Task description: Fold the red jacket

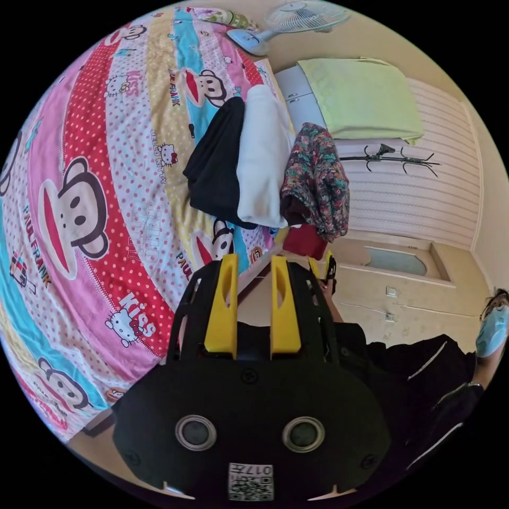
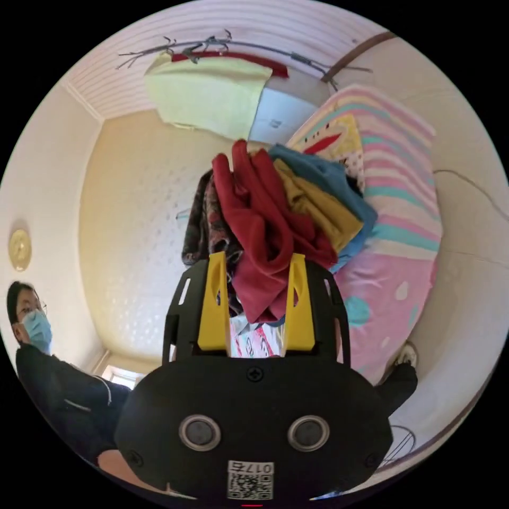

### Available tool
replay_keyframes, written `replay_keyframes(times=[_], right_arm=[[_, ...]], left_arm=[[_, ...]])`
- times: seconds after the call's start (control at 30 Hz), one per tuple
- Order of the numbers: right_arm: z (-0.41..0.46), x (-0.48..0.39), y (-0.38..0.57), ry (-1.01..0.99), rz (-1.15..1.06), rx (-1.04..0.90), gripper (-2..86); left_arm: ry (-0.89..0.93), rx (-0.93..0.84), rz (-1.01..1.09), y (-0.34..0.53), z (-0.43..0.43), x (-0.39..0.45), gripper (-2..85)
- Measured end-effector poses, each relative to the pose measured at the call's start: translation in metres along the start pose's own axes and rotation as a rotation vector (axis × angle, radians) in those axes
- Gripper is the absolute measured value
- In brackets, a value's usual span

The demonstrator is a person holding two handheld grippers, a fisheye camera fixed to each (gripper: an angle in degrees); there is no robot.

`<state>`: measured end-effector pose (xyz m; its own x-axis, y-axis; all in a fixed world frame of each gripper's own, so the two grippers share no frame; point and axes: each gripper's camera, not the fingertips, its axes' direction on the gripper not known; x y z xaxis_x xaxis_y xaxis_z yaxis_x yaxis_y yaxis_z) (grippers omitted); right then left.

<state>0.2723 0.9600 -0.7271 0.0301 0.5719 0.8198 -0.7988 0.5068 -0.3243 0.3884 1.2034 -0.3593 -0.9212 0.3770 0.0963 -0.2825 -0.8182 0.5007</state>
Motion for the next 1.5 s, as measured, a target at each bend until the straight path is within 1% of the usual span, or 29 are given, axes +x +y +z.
replay_keyframes(times=[0.03,0.07,0.1,0.17,0.2,0.27,0.3,0.33,0.37,0.4,0.5,0.67,0.73,0.77,0.83,0.9,1.0,1.03,1.1,1.13,1.17,1.2,1.23,1.3,1.37,1.4,1.43,1.47,1.5], right_arm=[[0.005,0.004,-0.004,0.021,0.032,-0.025,11.9],[0.001,0.004,-0.004,0.053,0.056,0.022,9.3],[-0.003,0.003,-0.004,0.040,0.052,0.052,8.1],[-0.020,0.010,0.002,-0.152,0.044,0.168,6.3],[-0.023,0.014,0.004,-0.209,0.047,0.192,5.9],[-0.028,0.038,0.020,-0.540,0.076,0.301,4.9],[-0.027,0.042,0.023,-0.619,0.080,0.326,4.9],[-0.024,0.043,0.029,-0.741,0.065,0.367,4.7],[-0.020,0.035,0.030,-0.812,0.027,0.377,4.6],[-0.018,0.029,0.029,-0.833,0.003,0.368,4.6],[-0.001,-0.006,0.016,-0.956,-0.085,0.278,4.6],[0.011,-0.086,-0.004,-1.117,-0.318,0.072,4.6],[0.008,-0.109,-0.004,-1.180,-0.384,0.036,4.6],[0.005,-0.126,-0.004,-1.209,-0.413,-0.005,4.6],[-0.001,-0.156,0.002,-1.206,-0.493,-0.072,4.7],[-0.006,-0.187,0.013,-1.223,-0.572,-0.140,4.7],[-0.011,-0.230,0.039,-1.361,-0.658,-0.213,4.7],[-0.008,-0.246,0.051,-1.423,-0.673,-0.259,4.7],[-0.001,-0.272,0.076,-1.500,-0.696,-0.347,4.8],[0.007,-0.289,0.096,-1.550,-0.718,-0.422,4.8],[0.015,-0.305,0.119,-1.592,-0.744,-0.487,4.8],[0.019,-0.313,0.131,-1.620,-0.759,-0.512,4.8],[0.028,-0.327,0.158,-1.682,-0.773,-0.561,4.8],[0.048,-0.346,0.198,-1.775,-0.744,-0.658,4.8],[0.072,-0.367,0.254,-1.903,-0.728,-0.745,4.8],[0.077,-0.371,0.268,-1.940,-0.730,-0.759,4.8],[0.088,-0.380,0.296,-2.017,-0.731,-0.787,4.7],[0.098,-0.388,0.322,-2.092,-0.733,-0.815,4.7],[0.103,-0.391,0.334,-2.128,-0.734,-0.822,4.7]], left_arm=[[0.007,0.008,-0.007,0.003,-0.002,-0.004,9.7],[0.018,0.024,-0.022,0.008,-0.006,-0.013,9.6],[0.030,0.039,-0.041,0.012,-0.009,-0.022,9.4],[0.060,0.071,-0.061,0.017,-0.015,-0.032,9.2],[0.081,0.099,-0.061,0.020,-0.020,-0.036,9.0],[0.096,0.135,-0.046,0.024,-0.029,-0.040,8.7],[0.096,0.151,-0.034,0.026,-0.034,-0.042,8.7],[0.095,0.157,-0.028,0.027,-0.037,-0.042,8.7],[0.093,0.169,-0.015,0.030,-0.042,-0.045,8.7],[0.092,0.182,-0.004,0.033,-0.047,-0.048,8.6],[0.110,0.225,0.003,0.045,-0.060,-0.060,8.5],[0.167,0.295,0.012,0.075,-0.075,-0.083,8.4],[0.183,0.323,0.032,0.089,-0.082,-0.088,8.4],[0.190,0.342,0.054,0.099,-0.087,-0.090,8.4],[0.199,0.367,0.100,0.115,-0.095,-0.092,8.6],[0.227,0.403,0.187,0.138,-0.107,-0.089,8.7],[0.256,0.454,0.323,0.170,-0.124,-0.077,8.7],[0.252,0.463,0.353,0.177,-0.128,-0.074,8.8],[0.217,0.511,0.486,0.208,-0.145,-0.056,8.8],[0.209,0.527,0.526,0.218,-0.150,-0.052,8.8],[0.200,0.567,0.619,0.239,-0.161,-0.042,7.4],[0.204,0.617,0.738,0.265,-0.172,-0.032,6.1],[0.206,0.647,0.799,0.280,-0.178,-0.028,5.6],[0.183,0.778,0.979,0.341,-0.201,-0.018,5.2],[0.146,0.869,1.066,0.383,-0.215,-0.019,8.3],[0.137,0.928,1.080,0.407,-0.224,-0.026,12.5],[0.141,0.959,1.070,0.417,-0.229,-0.032,14.6],[0.153,1.029,1.031,0.436,-0.237,-0.047,18.5],[0.167,1.088,0.995,0.451,-0.243,-0.065,21.1]])
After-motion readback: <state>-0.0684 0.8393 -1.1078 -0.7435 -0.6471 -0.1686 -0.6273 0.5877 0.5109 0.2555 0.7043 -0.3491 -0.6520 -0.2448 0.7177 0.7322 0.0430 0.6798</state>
